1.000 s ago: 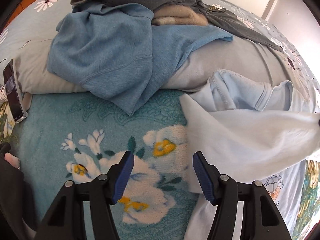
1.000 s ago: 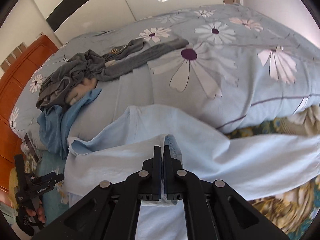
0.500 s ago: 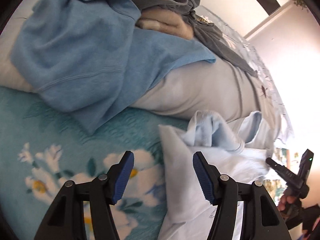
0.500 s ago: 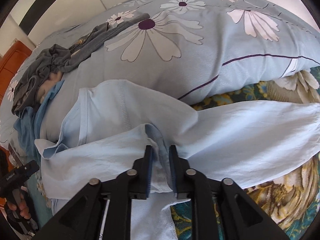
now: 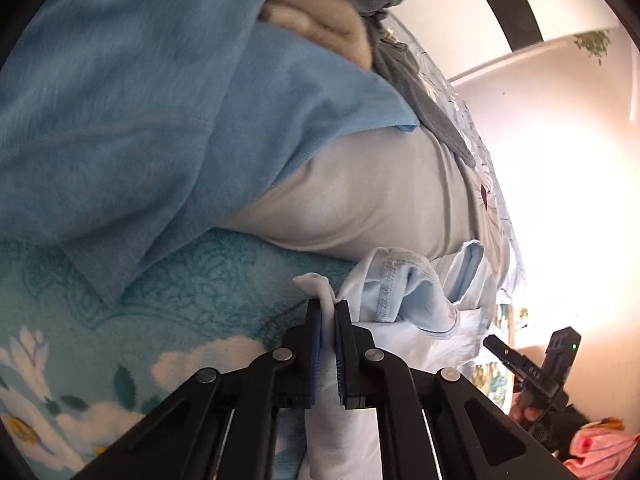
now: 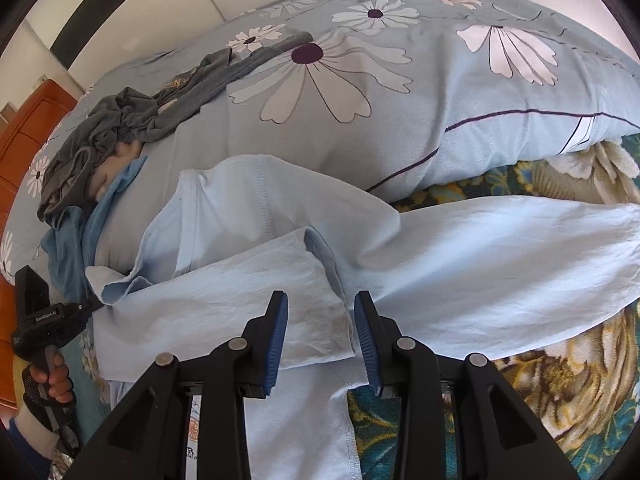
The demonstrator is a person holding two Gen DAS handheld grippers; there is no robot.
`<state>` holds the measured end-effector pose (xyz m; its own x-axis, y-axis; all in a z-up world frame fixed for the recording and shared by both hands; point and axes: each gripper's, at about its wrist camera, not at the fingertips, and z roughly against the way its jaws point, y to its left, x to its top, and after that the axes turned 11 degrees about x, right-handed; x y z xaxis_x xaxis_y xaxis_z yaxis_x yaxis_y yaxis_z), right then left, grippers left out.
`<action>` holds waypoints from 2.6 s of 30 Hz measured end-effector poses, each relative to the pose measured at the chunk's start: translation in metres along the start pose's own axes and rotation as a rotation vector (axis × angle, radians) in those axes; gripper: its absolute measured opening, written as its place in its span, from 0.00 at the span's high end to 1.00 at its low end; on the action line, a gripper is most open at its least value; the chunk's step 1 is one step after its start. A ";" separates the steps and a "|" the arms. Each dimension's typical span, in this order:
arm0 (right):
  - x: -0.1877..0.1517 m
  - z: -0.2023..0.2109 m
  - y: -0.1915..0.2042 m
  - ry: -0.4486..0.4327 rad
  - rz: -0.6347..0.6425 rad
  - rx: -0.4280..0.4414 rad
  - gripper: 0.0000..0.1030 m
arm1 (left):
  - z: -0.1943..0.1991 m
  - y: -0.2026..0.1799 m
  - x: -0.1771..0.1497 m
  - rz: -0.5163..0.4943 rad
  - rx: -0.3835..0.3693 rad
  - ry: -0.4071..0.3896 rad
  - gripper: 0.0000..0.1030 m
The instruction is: Fold clothes
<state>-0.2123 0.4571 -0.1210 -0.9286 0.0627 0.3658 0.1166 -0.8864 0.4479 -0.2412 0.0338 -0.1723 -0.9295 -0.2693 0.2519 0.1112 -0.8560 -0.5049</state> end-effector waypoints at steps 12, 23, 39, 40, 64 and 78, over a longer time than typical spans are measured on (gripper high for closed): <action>-0.004 -0.024 0.014 0.038 -0.002 0.125 0.96 | 0.028 0.007 0.003 0.007 0.080 -0.082 0.94; -0.009 0.005 0.014 -0.043 0.075 0.057 0.97 | 0.034 0.013 -0.005 0.058 0.109 -0.083 0.93; -0.010 -0.015 -0.003 0.028 0.030 0.065 0.95 | -0.005 -0.121 -0.018 -1.014 0.397 0.051 0.71; -0.010 -0.015 -0.002 0.031 0.035 0.063 0.95 | -0.011 -0.125 -0.018 -1.057 0.420 0.059 0.71; -0.014 -0.017 -0.011 0.033 -0.011 0.070 0.95 | -0.012 -0.096 0.030 -0.633 0.315 0.071 0.95; -0.035 0.085 -0.085 -0.200 -0.196 0.114 0.68 | 0.048 -0.075 0.027 -0.330 0.347 -0.050 0.43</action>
<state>-0.1600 0.5690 -0.1025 -0.8510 0.3266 0.4112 -0.0088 -0.7918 0.6107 -0.2582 0.0695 -0.0881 -0.9180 0.0277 0.3956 -0.0682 -0.9937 -0.0887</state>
